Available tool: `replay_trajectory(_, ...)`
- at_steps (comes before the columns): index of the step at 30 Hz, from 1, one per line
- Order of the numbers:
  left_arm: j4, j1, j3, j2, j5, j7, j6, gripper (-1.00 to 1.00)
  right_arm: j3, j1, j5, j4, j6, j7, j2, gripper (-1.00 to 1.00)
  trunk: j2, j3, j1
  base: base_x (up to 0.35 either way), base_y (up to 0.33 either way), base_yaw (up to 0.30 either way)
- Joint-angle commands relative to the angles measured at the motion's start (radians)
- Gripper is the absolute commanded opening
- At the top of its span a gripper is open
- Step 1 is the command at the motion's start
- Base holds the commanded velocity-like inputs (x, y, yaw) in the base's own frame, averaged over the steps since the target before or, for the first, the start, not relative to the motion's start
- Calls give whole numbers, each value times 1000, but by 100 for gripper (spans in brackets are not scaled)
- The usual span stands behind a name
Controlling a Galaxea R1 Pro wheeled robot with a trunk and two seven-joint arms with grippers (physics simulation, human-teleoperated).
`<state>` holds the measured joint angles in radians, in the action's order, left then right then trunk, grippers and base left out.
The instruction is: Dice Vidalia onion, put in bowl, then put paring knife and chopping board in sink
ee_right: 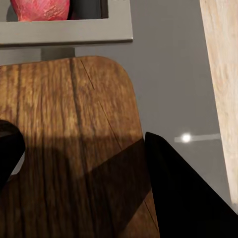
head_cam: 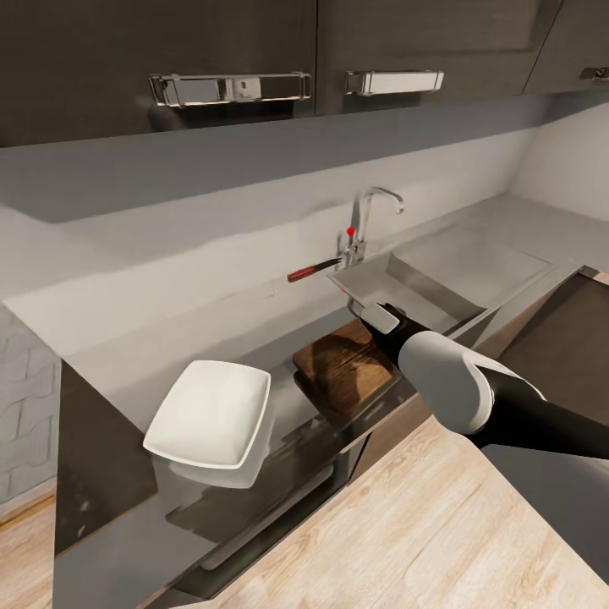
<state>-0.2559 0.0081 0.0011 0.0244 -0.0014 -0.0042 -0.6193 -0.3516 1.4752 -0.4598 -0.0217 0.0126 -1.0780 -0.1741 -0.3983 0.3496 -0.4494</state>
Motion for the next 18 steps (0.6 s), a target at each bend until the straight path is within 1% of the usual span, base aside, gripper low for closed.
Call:
replay_trajectory(1,-2,0,0,0,0,0,-1,100,-6,0,3,-1,-1,-5,0,-100,-2,1,-1,0,0,0)
replay_trajectory(5,7,0,0,0,0,0,-1,100,-6,0,3,-1,-1,-5,0,-100,-2,1,-1,0,46,0)
replay_trajectory(13,10,0,0,0,0,-1,-1,100,-6,1,3,-1,-2,-5,0,-100,-2,1,-1,0,93,0)
replay_trajectory(18,10,1,0,0,0,0,-1,100,-5,0,3,-1,-2,-5,0,-100,-2,1,-1,0,26,0)
